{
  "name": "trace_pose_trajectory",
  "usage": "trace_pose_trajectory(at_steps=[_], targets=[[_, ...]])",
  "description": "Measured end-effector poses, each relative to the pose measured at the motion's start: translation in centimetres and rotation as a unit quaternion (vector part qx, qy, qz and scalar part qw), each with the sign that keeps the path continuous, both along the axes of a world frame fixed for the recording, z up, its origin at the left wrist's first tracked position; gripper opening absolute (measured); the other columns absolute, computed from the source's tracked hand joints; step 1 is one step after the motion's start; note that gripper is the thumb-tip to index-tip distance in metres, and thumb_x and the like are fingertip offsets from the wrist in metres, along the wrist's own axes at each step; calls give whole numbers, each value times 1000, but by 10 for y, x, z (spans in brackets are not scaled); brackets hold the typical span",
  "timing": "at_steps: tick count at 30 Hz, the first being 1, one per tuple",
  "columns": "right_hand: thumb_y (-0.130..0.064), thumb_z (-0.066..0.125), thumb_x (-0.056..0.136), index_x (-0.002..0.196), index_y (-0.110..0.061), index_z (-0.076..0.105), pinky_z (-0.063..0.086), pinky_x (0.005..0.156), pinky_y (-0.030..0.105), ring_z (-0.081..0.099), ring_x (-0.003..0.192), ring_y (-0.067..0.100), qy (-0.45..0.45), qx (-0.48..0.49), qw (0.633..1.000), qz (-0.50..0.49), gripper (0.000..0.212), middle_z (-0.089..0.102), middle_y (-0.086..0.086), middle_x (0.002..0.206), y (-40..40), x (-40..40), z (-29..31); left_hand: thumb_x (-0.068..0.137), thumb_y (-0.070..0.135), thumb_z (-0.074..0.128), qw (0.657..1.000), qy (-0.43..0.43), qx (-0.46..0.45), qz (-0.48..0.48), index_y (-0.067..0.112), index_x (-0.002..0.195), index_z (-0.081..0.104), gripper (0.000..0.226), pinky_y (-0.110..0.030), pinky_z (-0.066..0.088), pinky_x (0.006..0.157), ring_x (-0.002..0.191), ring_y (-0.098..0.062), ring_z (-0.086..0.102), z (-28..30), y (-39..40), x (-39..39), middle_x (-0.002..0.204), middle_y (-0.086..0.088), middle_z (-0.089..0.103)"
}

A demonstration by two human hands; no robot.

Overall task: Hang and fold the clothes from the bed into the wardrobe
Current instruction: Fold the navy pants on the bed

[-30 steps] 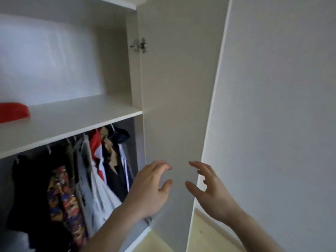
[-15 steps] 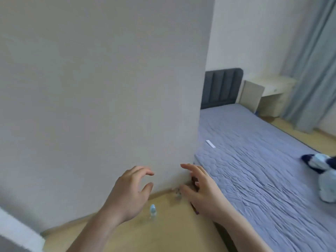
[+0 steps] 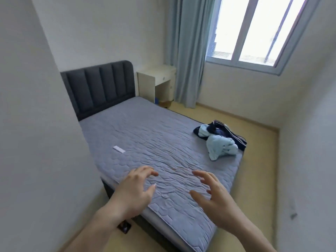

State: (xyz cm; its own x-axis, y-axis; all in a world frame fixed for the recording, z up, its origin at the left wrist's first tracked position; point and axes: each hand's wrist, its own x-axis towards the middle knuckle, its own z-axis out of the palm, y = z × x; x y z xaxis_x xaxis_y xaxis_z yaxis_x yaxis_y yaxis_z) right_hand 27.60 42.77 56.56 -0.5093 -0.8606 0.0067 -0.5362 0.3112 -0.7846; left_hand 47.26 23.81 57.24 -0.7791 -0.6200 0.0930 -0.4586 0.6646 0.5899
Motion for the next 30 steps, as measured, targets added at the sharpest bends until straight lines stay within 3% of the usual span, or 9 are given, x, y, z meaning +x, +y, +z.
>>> trace_pose_trajectory(at_steps=[5, 9, 12, 20, 30], targets=[[-40, 69, 92, 132, -54, 47, 44, 104, 26, 47, 127, -7, -8, -9, 994, -105, 47, 44, -36, 135, 50, -89, -6, 97, 39, 59, 993, -21, 17, -117, 39, 126, 59, 29, -27, 36, 112, 131, -1, 43, -3, 12, -135, 135, 26, 48], [-36, 72, 92, 132, -50, 49, 45, 100, 21, 49, 124, -6, -11, -15, 988, -151, 48, 46, -35, 134, 82, -168, -14, 96, 40, 60, 988, -27, 9, -152, 38, 127, 60, 31, -29, 38, 112, 129, -2, 45, -8, 31, -231, 136, 26, 48], [-36, 71, 93, 135, -47, 49, 43, 97, 15, 47, 124, -10, -12, -14, 989, -149, 49, 46, -34, 134, 100, -229, -20, 97, 41, 59, 988, -31, 12, -149, 40, 126, 59, 29, -26, 38, 110, 128, 0, 45, -14, 49, -295, 137, 28, 47], [-37, 69, 93, 136, -46, 48, 43, 100, 18, 47, 125, -9, -15, 4, 994, -110, 48, 44, -36, 133, 131, -393, -18, 95, 40, 59, 992, -40, 43, -112, 42, 123, 59, 28, -27, 40, 107, 125, 1, 47, -21, 91, -431, 131, 32, 47], [-39, 66, 94, 134, -49, 48, 42, 103, 20, 44, 126, -10, -36, 7, 998, -43, 45, 44, -35, 133, 68, -534, -29, 95, 39, 61, 996, -55, 47, -45, 44, 121, 58, 27, -31, 40, 110, 125, 1, 48, -40, 41, -530, 128, 33, 47]])
